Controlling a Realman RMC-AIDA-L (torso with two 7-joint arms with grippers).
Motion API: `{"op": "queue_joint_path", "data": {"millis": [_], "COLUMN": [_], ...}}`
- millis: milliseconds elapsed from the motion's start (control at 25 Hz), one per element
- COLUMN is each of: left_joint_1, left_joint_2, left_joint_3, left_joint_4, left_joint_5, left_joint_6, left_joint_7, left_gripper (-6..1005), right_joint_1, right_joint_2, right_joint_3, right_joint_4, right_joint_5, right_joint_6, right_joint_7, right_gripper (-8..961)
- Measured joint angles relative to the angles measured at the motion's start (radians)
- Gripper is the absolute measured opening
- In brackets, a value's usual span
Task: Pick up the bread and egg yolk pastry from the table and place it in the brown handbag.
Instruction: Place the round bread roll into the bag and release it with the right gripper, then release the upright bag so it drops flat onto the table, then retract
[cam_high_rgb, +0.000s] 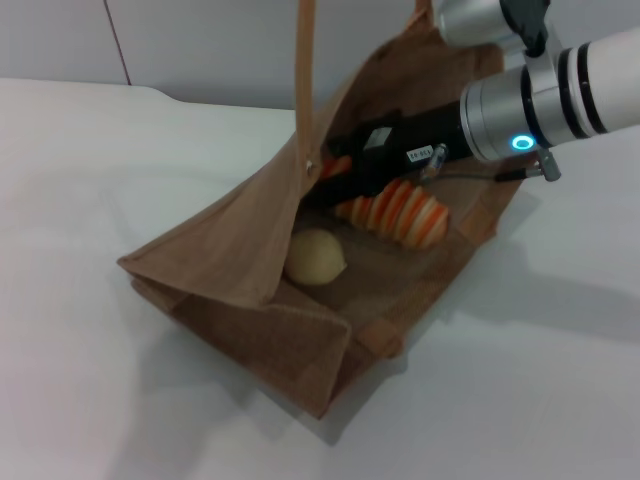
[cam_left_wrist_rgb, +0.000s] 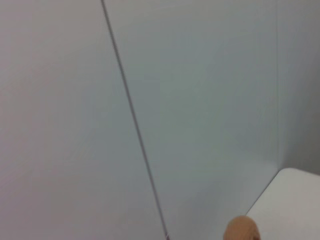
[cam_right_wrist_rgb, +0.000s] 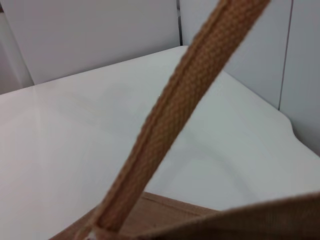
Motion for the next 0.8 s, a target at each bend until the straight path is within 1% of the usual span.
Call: {"op": "queue_joint_path", "data": {"millis": [80,160,240,320,400,440,520,600,640,680,800], "left_joint_1": [0.016,0.035,0.051,0.058,0.067,0.079,0.1,0.12,0.131,0.141,0.155], "left_joint_2": [0.004,0.008,0.012,0.014,0.016,0.018,0.019,0.02,0.02,0.019,0.015], "left_joint_3": [-0.001,-0.003,-0.009,-0.014,-0.016,-0.016,-0.016,-0.016,-0.016,-0.016,-0.016], "left_joint_4": [0.0,0.0,0.0,-0.004,-0.006,-0.007,-0.007,-0.007,-0.007,-0.005,-0.002], "left_joint_5": [0.001,0.002,0.003,0.004,0.004,0.004,0.004,0.005,0.004,0.002,-0.002], "left_joint_6": [0.001,0.002,0.004,0.009,0.019,0.026,0.038,0.051,0.059,0.069,0.086], "left_joint_7": [0.001,0.004,0.008,0.011,0.012,0.013,0.014,0.018,0.023,0.03,0.043], "left_gripper": [163,164,165,165,166,166,167,167,168,168,169], "right_joint_1": [-0.008,-0.039,-0.091,-0.171,-0.247,-0.279,-0.322,-0.349,-0.36,-0.372,-0.398], "right_joint_2": [-0.002,-0.01,-0.025,-0.04,-0.045,-0.044,-0.025,-0.007,-0.003,-0.002,-0.002], "right_joint_3": [-0.001,0.002,0.015,0.043,0.084,0.109,0.18,0.255,0.291,0.326,0.419], "right_joint_4": [-0.001,-0.012,-0.044,-0.119,-0.212,-0.257,-0.34,-0.406,-0.434,-0.457,-0.48], "right_joint_5": [-0.005,-0.013,-0.045,-0.115,-0.205,-0.258,-0.368,-0.437,-0.45,-0.445,-0.337], "right_joint_6": [-0.01,-0.03,-0.065,-0.106,-0.129,-0.135,-0.13,-0.119,-0.111,-0.104,-0.071], "right_joint_7": [0.007,0.019,0.045,0.097,0.147,0.17,0.197,0.206,0.205,0.201,0.133], "right_gripper": [885,886,888,886,883,882,881,882,882,882,881]}}
